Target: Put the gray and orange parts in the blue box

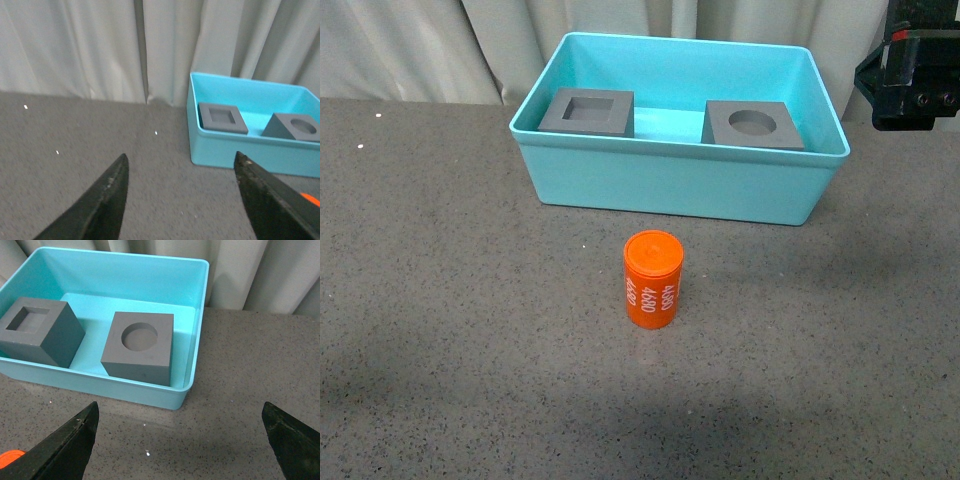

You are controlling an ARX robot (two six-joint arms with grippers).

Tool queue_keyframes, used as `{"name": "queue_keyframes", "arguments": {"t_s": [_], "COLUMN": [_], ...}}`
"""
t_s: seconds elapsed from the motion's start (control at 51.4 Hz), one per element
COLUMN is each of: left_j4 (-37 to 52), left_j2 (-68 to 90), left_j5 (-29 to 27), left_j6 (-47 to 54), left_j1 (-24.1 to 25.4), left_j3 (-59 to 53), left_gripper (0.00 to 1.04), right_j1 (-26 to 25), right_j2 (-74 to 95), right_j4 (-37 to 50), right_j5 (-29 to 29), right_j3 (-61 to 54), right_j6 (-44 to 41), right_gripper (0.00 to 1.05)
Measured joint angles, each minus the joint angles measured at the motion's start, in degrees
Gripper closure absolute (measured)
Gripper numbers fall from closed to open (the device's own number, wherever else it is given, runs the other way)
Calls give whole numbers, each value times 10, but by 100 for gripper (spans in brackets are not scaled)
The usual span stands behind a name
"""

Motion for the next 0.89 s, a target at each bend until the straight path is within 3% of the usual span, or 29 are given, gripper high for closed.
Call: {"name": "queue_keyframes", "arguments": {"t_s": [0.214, 0.272, 0.35, 0.428, 0.894], "left_j4": [-83, -97, -130, -161, -264], "left_j2": [-107, -121, -157, -193, -299], "left_j5": [35, 40, 93, 97, 101], "left_j6": [42, 43, 45, 48, 50], "left_j1": [40, 44, 84, 106, 108], "left_j3": [-2, -2, -3, -3, -3], "left_gripper": [83, 89, 101, 101, 101], "right_j1": [0, 0, 0, 0, 0], "right_j2": [-1, -1, -1, -1, -1], "right_j4": [0, 0, 0, 0, 0], "right_j5": [0, 0, 0, 0, 0], "right_j3": [0, 0, 0, 0, 0], "right_j6": [0, 0, 0, 0, 0], "right_gripper": [10, 10, 10, 10, 10]}}
